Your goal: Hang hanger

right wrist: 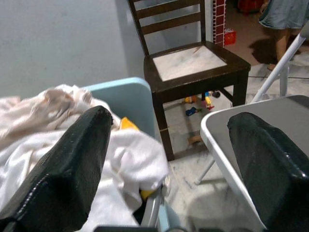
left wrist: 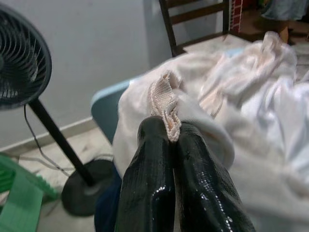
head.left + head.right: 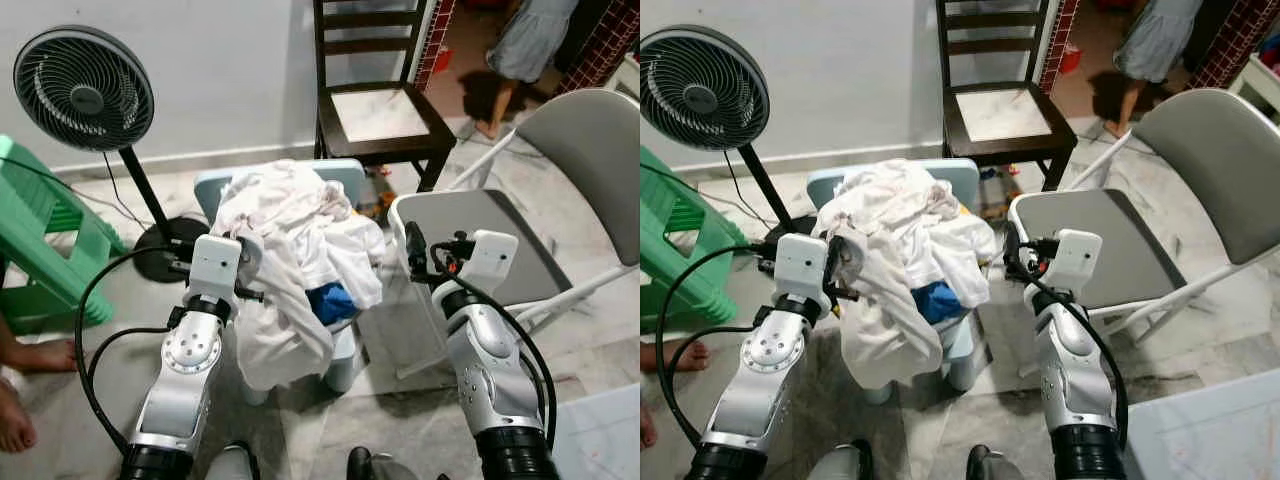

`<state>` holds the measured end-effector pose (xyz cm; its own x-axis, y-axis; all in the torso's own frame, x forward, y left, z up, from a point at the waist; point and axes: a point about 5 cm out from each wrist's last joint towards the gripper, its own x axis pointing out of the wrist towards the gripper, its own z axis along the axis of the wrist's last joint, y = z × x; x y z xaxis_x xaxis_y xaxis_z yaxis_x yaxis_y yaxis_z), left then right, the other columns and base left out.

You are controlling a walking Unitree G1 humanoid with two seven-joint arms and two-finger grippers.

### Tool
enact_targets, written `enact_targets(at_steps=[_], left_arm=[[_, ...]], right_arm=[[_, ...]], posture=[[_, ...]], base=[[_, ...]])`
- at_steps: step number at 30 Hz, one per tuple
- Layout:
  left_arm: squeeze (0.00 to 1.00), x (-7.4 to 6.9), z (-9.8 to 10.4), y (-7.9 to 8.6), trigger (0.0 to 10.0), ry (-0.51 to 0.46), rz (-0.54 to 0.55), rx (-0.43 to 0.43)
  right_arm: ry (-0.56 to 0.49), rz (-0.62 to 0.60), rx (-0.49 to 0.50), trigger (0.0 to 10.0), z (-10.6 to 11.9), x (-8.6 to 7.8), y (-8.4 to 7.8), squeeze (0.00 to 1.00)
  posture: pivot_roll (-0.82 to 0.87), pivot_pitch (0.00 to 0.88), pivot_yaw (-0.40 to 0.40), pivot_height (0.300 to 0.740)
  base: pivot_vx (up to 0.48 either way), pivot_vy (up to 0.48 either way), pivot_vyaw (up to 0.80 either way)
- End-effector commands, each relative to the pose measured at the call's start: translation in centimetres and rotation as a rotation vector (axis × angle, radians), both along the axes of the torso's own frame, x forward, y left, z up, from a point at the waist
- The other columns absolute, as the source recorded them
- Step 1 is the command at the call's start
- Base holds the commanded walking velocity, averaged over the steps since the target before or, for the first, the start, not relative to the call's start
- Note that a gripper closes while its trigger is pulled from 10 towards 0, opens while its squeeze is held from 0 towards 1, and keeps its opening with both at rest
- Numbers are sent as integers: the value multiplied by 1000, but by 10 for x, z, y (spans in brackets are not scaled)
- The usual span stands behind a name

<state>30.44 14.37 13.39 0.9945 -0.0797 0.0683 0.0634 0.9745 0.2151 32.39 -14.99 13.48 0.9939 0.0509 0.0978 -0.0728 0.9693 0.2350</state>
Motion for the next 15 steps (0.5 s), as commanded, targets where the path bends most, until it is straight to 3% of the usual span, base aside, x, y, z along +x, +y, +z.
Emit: enact_targets(at_steps=[1, 15], left_arm=[[0, -3, -1, 4, 10000, 11, 13, -2], [0, -2, 0, -1, 10000, 23, -11, -4]], right_arm=[[31, 1, 3, 10000, -7, -1, -1, 0], [37, -10, -6, 10000, -8, -1, -5, 0]], posture=[[201, 209, -31, 740], [186, 212, -33, 740]], base=[[-311, 0, 0], [-311, 0, 0]])
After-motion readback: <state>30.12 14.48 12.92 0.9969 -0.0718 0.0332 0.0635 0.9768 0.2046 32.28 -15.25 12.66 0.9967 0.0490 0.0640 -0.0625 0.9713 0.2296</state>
